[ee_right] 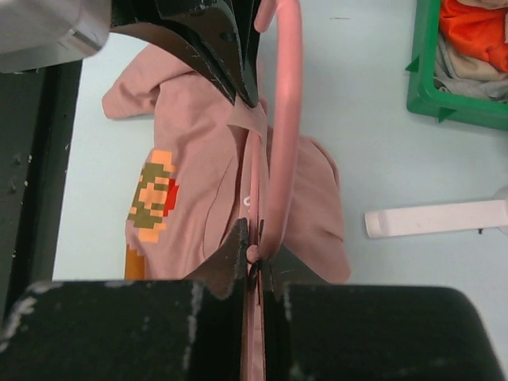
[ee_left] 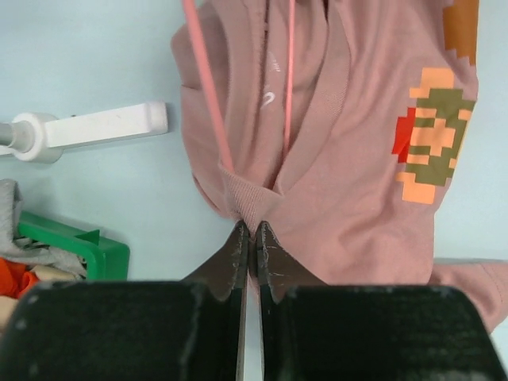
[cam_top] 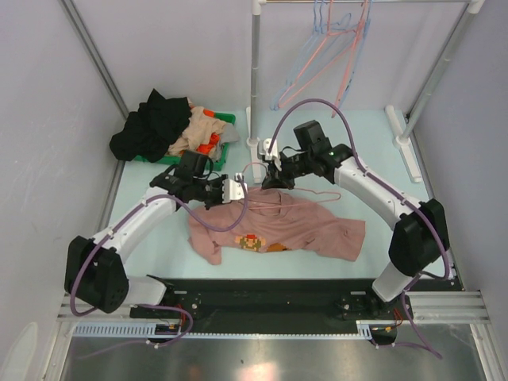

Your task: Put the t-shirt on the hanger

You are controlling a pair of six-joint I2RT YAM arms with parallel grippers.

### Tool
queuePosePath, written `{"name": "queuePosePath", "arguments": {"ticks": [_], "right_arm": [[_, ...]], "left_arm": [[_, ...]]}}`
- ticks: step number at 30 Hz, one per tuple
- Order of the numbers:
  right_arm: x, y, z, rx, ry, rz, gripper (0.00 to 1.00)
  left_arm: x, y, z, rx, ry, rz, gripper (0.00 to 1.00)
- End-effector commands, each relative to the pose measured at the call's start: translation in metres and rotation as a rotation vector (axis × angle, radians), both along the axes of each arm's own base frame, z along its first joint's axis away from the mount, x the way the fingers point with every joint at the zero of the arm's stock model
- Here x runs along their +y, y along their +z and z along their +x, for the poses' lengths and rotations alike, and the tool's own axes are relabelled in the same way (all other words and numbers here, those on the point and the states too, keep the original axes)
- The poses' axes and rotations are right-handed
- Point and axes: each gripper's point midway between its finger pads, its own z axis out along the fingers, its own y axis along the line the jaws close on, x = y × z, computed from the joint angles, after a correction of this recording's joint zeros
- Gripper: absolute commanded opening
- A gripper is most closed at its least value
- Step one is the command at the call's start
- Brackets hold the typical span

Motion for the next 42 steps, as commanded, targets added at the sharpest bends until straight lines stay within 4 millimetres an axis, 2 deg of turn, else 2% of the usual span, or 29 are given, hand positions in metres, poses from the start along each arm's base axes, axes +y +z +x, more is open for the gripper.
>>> {"name": "queuePosePath", "arguments": {"ticks": [1,4,6,8,10,11,12,15,17,22,25,26,30,31,35,38,42], "right_arm": [[0.027,0.028,0.001,-0.014,0.061,0.121,0.00],[0.029,0.020,-0.001,0.018,0.076,0.115,0.00],[0.031,0.018,-0.002,0.022,0.083,0.115,0.00],[0.030,0.018,-0.001,0.024,0.085,0.120,0.00],[0.031,0.017,0.000,0.021,0.089,0.123,0.00],[0.032,0.017,0.000,0.015,0.094,0.124,0.00],[0.032,0.016,0.000,0.014,0.096,0.123,0.00],[0.032,0.014,0.002,0.007,0.100,0.121,0.00],[0.032,0.014,0.001,0.002,0.104,0.123,0.00],[0.033,0.013,0.004,-0.004,0.103,0.124,0.00],[0.034,0.010,0.004,0.002,0.104,0.123,0.00],[0.035,0.008,0.004,0.004,0.106,0.121,0.00],[0.038,0.002,0.004,0.024,0.110,0.117,0.00],[0.039,0.001,0.004,0.031,0.109,0.117,0.00],[0.043,0.002,0.005,0.051,0.102,0.133,0.00],[0.049,0.005,0.006,0.071,0.097,0.156,0.00],[0.062,0.013,0.005,0.083,0.109,0.204,0.00]], "left_arm": [[-0.006,0.030,0.003,-0.014,0.058,-0.135,0.09],[0.005,0.031,0.001,-0.016,0.081,-0.147,0.16],[0.018,0.024,-0.001,-0.001,0.107,-0.133,0.22],[0.028,0.016,-0.008,0.027,0.097,-0.106,0.33],[0.041,0.010,-0.009,0.041,0.109,-0.090,0.39],[0.043,0.004,-0.014,0.077,0.102,-0.085,0.47],[0.047,0.001,-0.014,0.086,0.107,-0.081,0.49],[0.047,-0.009,-0.016,0.082,0.079,-0.076,0.58],[0.045,-0.012,-0.010,0.060,0.072,-0.081,0.61],[0.039,-0.028,0.002,0.092,0.061,-0.077,0.56],[0.029,-0.030,0.006,0.102,0.045,-0.095,0.43],[0.021,-0.027,0.008,0.082,0.027,-0.107,0.36],[0.001,-0.016,0.003,0.070,0.001,-0.175,0.23],[-0.004,-0.007,0.003,0.046,-0.007,-0.198,0.20],[-0.020,0.011,-0.011,0.067,-0.008,-0.266,0.15],[-0.025,0.011,-0.020,0.086,-0.008,-0.280,0.15],[-0.026,0.009,-0.020,0.112,0.030,-0.294,0.14]]}}
